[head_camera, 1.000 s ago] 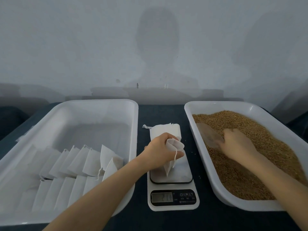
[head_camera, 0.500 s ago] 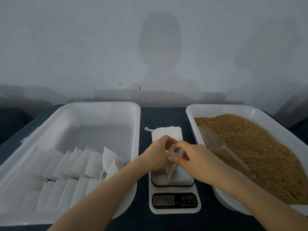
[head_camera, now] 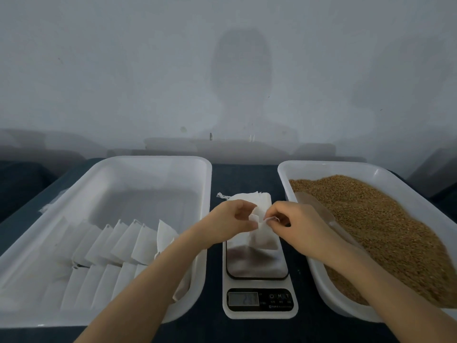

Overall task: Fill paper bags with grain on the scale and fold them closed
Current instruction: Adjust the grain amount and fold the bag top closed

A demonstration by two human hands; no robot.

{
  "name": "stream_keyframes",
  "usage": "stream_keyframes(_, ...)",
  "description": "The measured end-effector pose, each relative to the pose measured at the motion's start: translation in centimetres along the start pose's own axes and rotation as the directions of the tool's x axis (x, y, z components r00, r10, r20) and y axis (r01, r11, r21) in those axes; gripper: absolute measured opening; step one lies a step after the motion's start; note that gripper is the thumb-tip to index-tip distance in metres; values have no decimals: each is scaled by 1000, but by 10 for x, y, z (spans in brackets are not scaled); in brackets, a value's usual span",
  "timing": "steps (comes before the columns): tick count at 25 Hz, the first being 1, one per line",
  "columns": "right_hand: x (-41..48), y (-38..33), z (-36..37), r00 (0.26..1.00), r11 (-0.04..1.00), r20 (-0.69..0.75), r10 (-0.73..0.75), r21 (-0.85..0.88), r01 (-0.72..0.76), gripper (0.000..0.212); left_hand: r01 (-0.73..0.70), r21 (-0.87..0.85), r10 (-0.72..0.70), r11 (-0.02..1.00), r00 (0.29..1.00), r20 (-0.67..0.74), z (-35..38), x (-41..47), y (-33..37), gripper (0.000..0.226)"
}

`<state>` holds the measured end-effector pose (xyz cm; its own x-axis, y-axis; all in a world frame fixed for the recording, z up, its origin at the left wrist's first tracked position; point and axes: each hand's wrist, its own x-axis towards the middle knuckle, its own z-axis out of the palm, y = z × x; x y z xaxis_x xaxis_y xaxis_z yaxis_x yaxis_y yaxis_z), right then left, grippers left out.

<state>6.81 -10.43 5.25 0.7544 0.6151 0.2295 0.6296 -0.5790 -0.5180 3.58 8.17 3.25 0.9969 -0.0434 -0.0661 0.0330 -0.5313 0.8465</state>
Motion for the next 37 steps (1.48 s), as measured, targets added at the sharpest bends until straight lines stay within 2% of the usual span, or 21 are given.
stream_keyframes(2,0,0,-6,999,1000,-36,-2,22,2,10,-36,87,41,996,998,-53,-2,-2,3,4)
stream_keyframes(3,0,0,-9,998,999,-55,9,44,-6,15,-46,122,55,991,996,-74,-3,-2,3,13)
stream_keyframes(8,-2,7,-6,992,995,-125,19,102,-6,36,-74,211,93,975,992,-83,-11,-13,3,23)
stream_keyframes(16,-5,30,15,998,994,-59,37,105,-30,41,-74,259,106,963,988,-115,-1,-17,-6,17)
stream_keyframes(37,-9,33,19,997,997,-69,22,72,-17,42,-70,247,101,967,988,-117,4,-17,-8,23)
